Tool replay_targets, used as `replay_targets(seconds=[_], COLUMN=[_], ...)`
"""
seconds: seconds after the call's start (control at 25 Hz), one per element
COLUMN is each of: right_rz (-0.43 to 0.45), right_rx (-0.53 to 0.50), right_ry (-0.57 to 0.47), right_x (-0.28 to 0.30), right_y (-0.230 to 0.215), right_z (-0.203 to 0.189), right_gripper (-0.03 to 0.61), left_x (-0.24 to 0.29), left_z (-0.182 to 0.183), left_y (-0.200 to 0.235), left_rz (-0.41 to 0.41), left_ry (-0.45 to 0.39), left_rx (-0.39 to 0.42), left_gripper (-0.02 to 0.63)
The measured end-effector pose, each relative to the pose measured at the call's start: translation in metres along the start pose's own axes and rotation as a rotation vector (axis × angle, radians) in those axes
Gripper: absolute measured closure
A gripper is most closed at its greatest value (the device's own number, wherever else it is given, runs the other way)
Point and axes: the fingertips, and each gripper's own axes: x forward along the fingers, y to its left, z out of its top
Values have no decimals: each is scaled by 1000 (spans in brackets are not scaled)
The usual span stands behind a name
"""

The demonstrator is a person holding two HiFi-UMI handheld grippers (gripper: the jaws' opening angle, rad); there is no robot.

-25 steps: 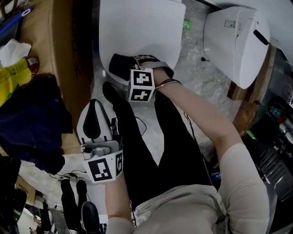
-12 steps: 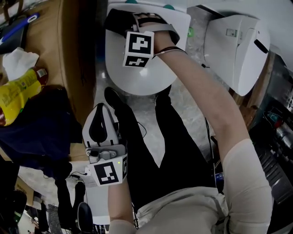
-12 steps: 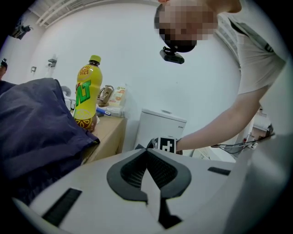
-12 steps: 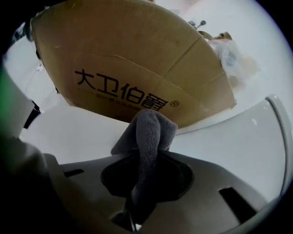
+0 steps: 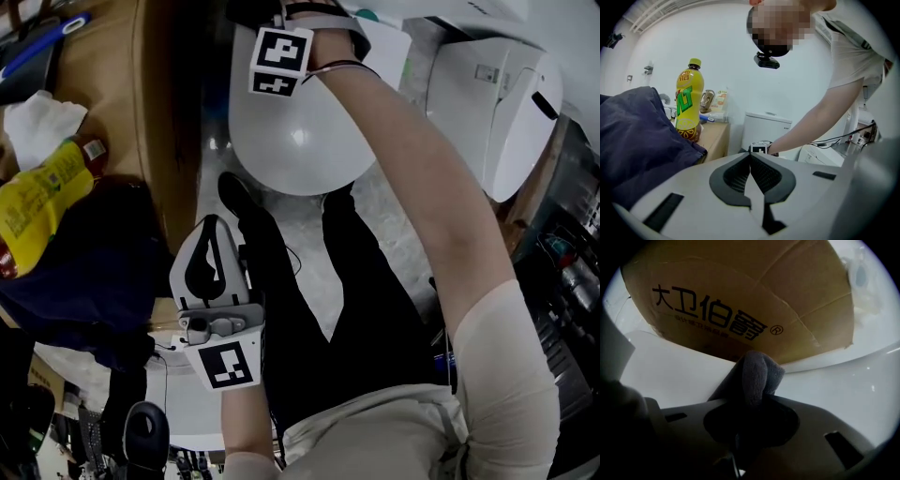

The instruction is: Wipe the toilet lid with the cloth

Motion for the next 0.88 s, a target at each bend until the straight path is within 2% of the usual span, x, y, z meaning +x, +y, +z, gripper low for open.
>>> replay_targets(seconds=[0.16,0.36,0.52,0.88], right_rz=[-1,73,96,157], right_rx=[-34,-113,-154,-180], right_ry=[20,-5,-24,-79], right_x=[3,-6,-21,-59], right_y=[7,29,58,129], right_z=[0,9,19,39], right_gripper=[514,514,515,515], left_x=[0,1,-3,-18], left_z=[-4,4,3,1], left_y=[3,8,9,4], left_rz=[1,22,31,37], left_ry=[6,-30,-32,-49], left_rx=[-6,-14,-16,-21], left_gripper=[598,598,598,598])
